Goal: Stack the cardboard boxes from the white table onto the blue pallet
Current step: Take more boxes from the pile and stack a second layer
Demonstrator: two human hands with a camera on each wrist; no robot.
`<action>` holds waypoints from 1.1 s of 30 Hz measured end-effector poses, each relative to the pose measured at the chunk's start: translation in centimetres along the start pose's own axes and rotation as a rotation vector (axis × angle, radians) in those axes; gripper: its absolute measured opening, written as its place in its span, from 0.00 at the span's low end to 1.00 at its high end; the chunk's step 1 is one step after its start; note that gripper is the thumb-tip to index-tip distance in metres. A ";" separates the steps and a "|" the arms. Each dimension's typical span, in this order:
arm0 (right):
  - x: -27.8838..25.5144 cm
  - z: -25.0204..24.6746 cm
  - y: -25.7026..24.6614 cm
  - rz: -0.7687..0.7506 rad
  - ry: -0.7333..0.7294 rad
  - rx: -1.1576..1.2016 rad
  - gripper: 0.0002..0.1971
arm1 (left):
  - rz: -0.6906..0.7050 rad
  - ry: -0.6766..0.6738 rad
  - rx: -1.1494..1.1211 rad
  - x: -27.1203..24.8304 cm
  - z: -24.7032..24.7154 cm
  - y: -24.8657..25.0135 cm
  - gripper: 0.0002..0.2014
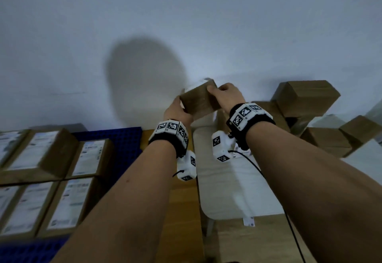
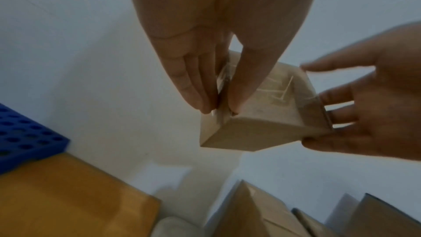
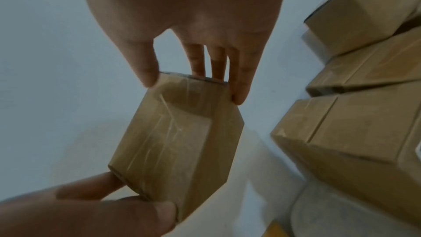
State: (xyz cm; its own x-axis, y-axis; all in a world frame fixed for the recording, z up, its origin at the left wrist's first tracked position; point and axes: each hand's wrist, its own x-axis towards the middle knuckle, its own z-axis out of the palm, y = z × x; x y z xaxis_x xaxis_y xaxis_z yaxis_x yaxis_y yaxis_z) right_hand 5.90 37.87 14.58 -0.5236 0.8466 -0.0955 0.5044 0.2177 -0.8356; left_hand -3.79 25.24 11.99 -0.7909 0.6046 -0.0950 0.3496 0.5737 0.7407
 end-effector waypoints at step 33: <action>-14.4 29.8 -9.3 -0.019 -0.413 -0.217 0.19 | -0.308 0.182 0.167 -6.5 -18.9 -24.1 0.26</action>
State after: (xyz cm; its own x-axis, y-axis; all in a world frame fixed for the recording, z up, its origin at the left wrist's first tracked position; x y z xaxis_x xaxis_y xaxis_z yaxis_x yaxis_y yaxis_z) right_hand -11.71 9.22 7.60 -0.7413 0.5868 -0.3258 0.6013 0.3649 -0.7108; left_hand -16.54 -3.00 7.37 -0.9424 0.2908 -0.1655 0.1470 0.8041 0.5761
